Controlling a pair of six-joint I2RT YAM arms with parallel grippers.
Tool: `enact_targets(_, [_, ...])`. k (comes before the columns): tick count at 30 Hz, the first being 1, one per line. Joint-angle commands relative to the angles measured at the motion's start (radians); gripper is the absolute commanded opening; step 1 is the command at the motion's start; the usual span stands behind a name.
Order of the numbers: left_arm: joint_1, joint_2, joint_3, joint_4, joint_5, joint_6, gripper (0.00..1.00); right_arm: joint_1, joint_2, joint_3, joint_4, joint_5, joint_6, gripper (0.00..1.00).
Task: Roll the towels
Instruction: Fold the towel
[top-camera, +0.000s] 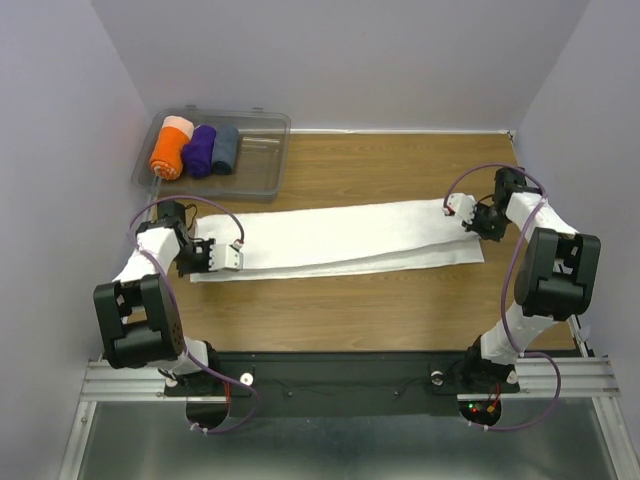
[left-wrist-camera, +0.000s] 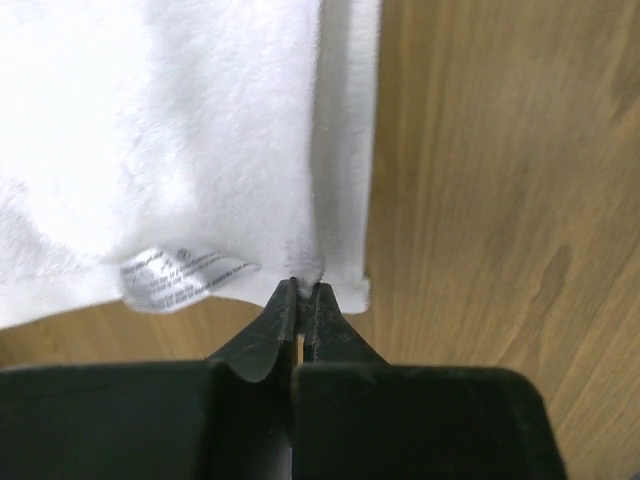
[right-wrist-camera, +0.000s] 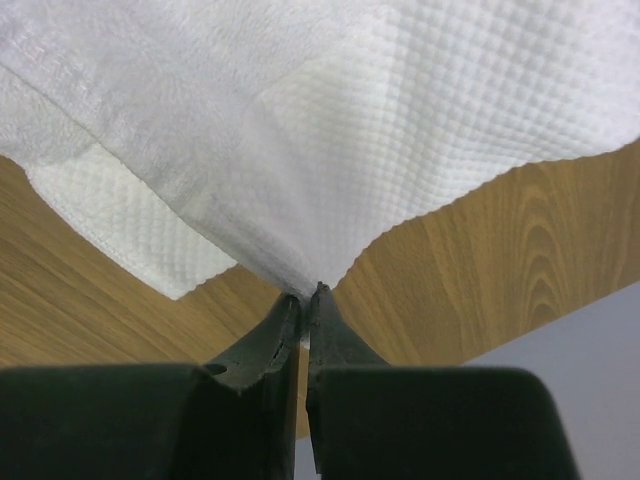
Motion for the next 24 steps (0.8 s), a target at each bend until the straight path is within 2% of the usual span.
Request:
enact_targets(1, [0.021, -0.011, 0.120, -0.058, 0.032, -0.033, 0.00, 0.005, 0.004, 0.064, 0.008, 0.007, 0.033, 0.00])
enact_targets(11, [0.082, -0.024, 0.288, -0.130, 0.043, -0.019, 0.00, 0.005, -0.025, 0.154, -0.053, -0.039, 0.054, 0.00])
enact_targets(24, [0.183, -0.059, 0.321, -0.156, 0.109, 0.029, 0.00, 0.004, -0.136, 0.179, -0.174, -0.123, 0.047, 0.01])
